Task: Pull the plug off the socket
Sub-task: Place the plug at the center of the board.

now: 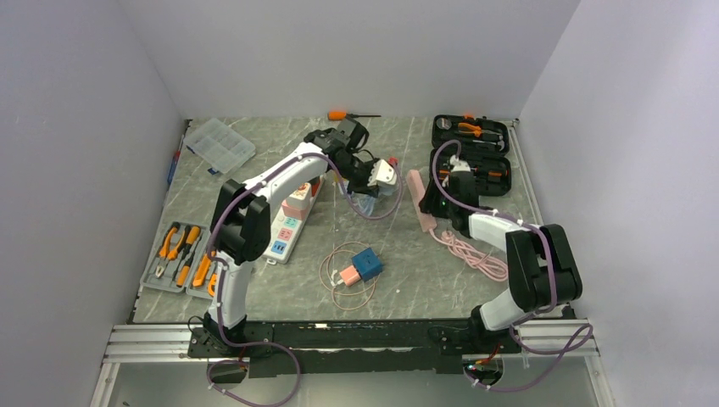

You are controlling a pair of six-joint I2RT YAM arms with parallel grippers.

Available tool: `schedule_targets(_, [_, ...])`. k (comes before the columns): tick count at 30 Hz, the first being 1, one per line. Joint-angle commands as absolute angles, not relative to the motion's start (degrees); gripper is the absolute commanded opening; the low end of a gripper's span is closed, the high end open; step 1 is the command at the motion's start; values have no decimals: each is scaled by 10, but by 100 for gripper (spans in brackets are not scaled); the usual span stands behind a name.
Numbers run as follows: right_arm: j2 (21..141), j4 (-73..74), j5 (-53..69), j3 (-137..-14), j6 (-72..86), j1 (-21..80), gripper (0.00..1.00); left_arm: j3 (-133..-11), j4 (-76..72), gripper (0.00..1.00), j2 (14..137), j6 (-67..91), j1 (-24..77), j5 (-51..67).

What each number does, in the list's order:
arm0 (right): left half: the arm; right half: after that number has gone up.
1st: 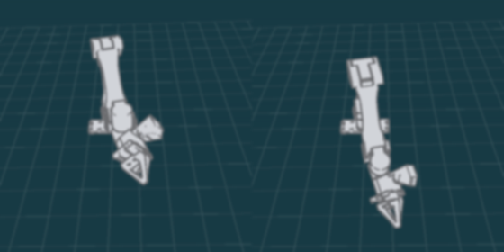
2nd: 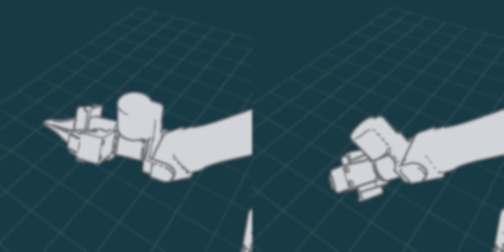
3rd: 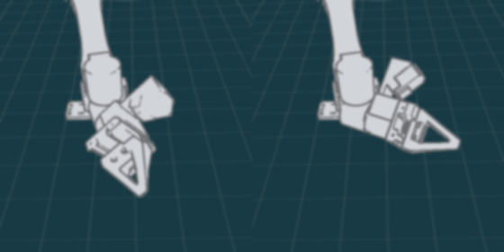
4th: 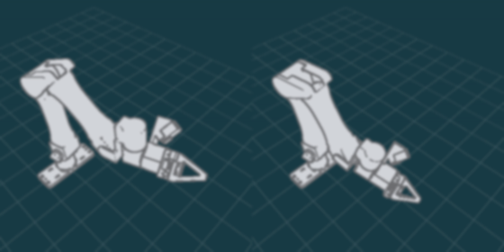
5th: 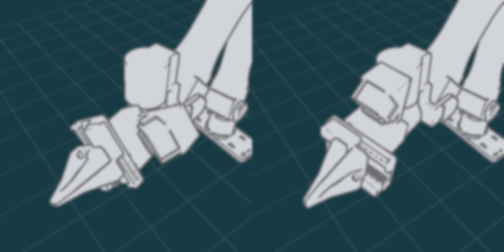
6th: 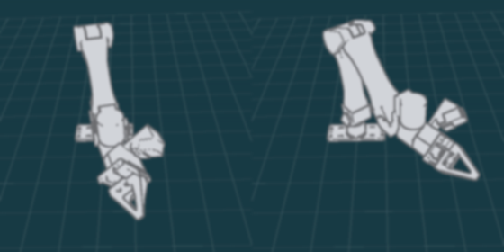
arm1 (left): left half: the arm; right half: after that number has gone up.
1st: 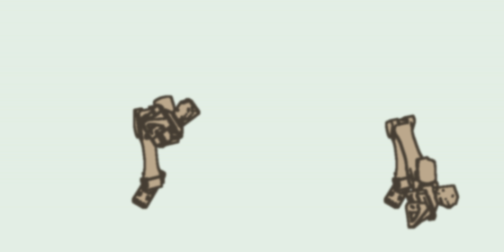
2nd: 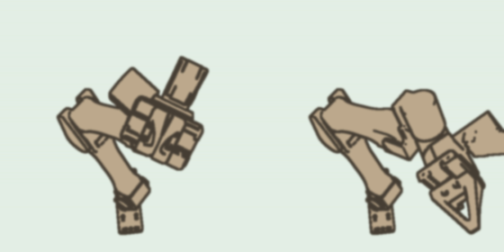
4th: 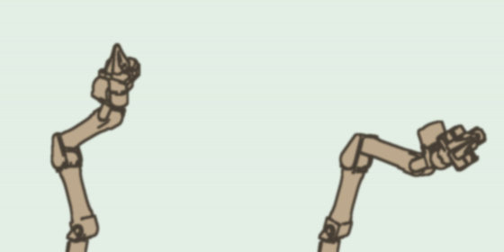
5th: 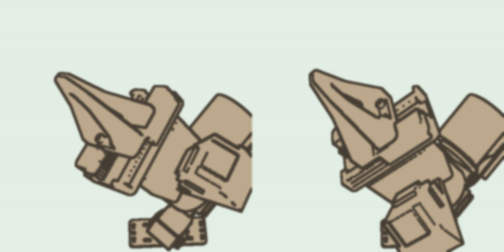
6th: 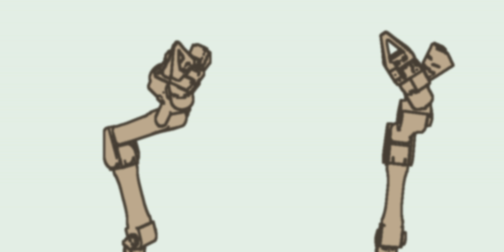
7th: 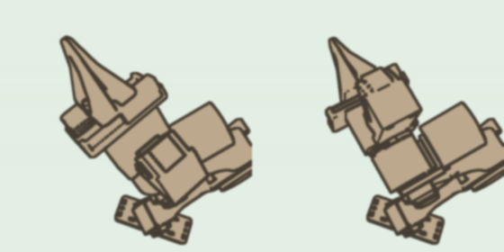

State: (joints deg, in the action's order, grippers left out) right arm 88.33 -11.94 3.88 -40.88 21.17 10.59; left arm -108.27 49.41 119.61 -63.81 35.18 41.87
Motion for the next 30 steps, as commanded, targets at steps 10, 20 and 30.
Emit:
schedule_targets(10, [779, -3, 0, -371, 271, 113, 100, -1094, 503, 2, 1224, -579, 398, 319])
schedule_targets(20, [712, 31, -51, -380, 264, 113, 100, -1058, 491, 14, 1236, -547, 425, 299])
schedule_targets(30, [683, 29, -61, -374, 262, 114, 100, -1097, 476, 63, 1258, -498, 430, 264])
